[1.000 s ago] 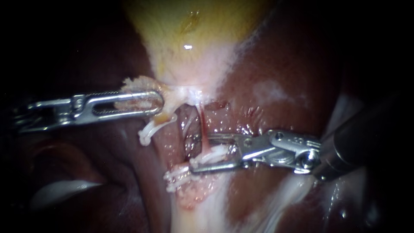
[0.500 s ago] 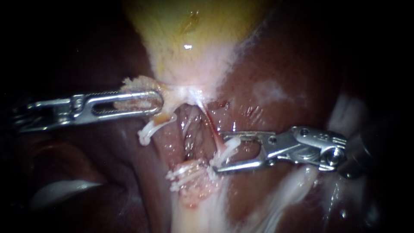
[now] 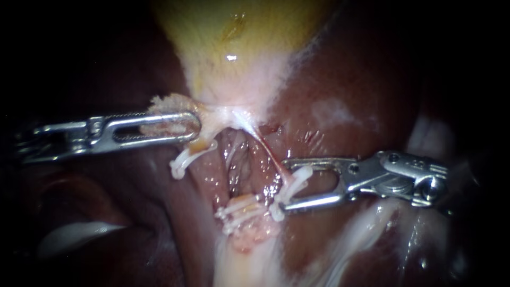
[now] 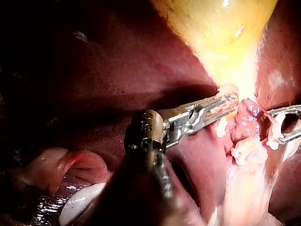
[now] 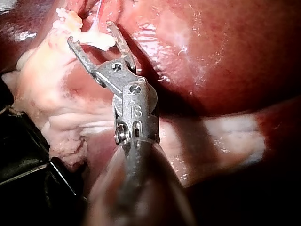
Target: Going back second clip right tube
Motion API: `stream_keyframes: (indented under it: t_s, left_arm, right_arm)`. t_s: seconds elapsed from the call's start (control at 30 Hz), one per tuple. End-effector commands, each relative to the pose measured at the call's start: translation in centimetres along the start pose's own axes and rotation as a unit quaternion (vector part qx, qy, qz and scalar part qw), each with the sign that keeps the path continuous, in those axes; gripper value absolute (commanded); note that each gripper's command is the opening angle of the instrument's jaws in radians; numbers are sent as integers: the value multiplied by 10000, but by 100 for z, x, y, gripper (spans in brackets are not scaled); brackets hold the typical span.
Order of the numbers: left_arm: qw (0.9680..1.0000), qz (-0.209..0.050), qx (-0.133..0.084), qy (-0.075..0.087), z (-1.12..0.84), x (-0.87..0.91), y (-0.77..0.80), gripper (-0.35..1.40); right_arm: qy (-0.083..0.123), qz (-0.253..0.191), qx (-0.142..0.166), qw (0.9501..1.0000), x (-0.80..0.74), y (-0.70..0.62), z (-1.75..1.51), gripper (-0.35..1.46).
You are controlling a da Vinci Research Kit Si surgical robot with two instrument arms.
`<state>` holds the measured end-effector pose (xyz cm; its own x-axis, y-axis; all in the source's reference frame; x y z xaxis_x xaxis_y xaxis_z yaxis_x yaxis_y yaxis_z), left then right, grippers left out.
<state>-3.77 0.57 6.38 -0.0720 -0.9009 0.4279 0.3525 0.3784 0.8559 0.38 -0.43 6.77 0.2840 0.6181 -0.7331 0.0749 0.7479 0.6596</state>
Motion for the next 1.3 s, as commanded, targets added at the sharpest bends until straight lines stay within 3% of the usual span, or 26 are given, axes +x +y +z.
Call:
stream_keyframes:
  t_s: [0.03,0.93,1.1,1.3]
  left_arm:
    - [10000,0,0,0,0,0,0,-35]
    - [10000,0,-1,-1,0,0,0,-35]
    - [10000,0,-7,-5,3,0,-1,-35]
    - [10000,1,-30,-1,3,1,-1,-35]
  right_arm:
    - [0,-20,4,10000,1,-1,0,50]
    - [-2,-73,-5,10000,11,-5,-9,50]
    - [5,-78,-28,10000,11,-2,10,50]
    - [11,-125,91,9999,1,6,47,50]
